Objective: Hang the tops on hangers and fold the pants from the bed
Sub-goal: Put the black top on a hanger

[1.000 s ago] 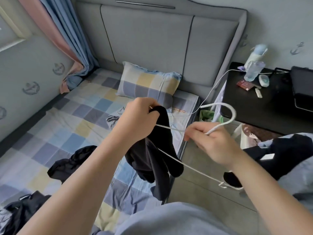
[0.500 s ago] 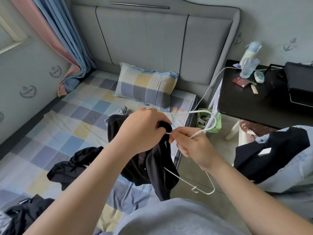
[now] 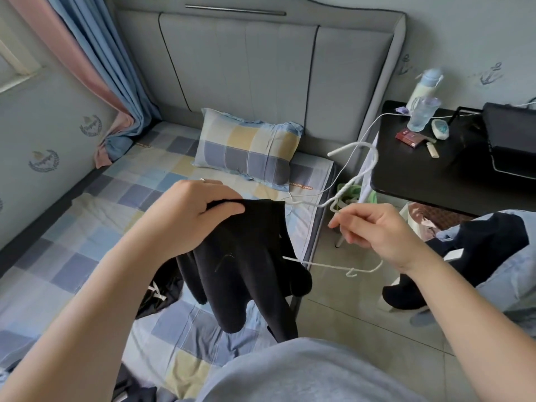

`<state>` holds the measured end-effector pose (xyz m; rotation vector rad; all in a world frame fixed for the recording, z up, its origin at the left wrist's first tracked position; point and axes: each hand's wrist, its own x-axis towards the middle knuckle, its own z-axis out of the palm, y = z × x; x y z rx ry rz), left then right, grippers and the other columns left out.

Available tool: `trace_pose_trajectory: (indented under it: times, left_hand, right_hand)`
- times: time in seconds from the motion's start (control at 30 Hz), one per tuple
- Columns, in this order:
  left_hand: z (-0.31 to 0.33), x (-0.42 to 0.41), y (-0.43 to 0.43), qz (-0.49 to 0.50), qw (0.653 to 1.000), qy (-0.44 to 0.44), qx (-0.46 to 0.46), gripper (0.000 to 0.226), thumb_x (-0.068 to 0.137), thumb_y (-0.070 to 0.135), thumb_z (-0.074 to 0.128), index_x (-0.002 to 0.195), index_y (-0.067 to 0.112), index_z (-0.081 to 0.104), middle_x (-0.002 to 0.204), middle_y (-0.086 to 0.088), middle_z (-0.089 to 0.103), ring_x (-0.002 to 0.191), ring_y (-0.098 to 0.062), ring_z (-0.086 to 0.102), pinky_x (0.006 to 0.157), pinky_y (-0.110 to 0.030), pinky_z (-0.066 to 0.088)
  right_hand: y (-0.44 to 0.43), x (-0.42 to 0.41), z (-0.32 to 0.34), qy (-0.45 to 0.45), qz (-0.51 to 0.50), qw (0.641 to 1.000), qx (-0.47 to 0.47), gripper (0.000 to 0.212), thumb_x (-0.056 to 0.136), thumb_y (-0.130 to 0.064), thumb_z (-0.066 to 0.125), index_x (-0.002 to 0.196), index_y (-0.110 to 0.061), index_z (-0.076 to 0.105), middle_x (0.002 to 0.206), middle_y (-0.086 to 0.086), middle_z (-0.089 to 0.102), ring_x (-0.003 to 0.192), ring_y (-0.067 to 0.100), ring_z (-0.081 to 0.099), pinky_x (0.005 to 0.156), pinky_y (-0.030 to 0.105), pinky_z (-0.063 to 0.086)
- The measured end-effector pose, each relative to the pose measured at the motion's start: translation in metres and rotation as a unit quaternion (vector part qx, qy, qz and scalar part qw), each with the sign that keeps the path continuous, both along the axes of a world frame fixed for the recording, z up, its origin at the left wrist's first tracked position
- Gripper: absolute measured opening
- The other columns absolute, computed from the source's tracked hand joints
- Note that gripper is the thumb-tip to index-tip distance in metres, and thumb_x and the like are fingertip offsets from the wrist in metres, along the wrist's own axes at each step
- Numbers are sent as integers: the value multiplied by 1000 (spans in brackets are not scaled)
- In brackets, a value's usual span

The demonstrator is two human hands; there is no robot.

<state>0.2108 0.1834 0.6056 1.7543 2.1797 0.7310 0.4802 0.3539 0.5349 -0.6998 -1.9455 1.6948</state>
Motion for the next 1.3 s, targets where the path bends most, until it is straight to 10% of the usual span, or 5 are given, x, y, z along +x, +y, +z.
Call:
trace_pose_trajectory:
  times: [0.4,0.57,0.83,1.0,1.3]
  left_hand:
    - [-36,52,13,-46,997,-53,18,22,99,28,60,91,14,73,72,2,61,70,-15,55,68,-34,43]
    - [-40,55,9,52,989,-117,69,22,99,22,60,85,8,70,64,6,58,50,-1,48,50,-11,34]
    - [-36,65,16,136,967,-178,120,26,100,26,55,84,9,67,70,-12,63,67,-28,55,62,-43,44]
    - [-38,64,13,129,966,-187,126,29,99,24,55,80,3,62,72,-21,57,67,-34,50,59,-44,40]
    - [-54,54,7,117,964,-218,100,40,100,20,57,64,9,44,54,3,31,49,-10,27,49,-27,21]
  right_hand:
    - [-31,-28,3,-74,29,992,100,14,97,-25,64,96,-30,77,75,-5,67,71,21,61,73,25,49]
    - [-42,-20,-6,29,-133,948,288,16,94,-13,63,108,-13,71,106,-9,67,106,12,63,90,24,48]
    - [-61,-54,-30,-100,31,990,96,45,94,-23,67,134,-37,52,127,-19,59,120,-2,52,98,15,39]
    - [-59,-65,-33,-88,5,993,76,19,88,-33,63,91,-14,64,92,8,63,94,27,62,90,51,50]
    - [-49,-48,-85,-194,71,977,53,10,96,-31,59,98,-28,69,92,-10,74,89,5,69,87,34,53]
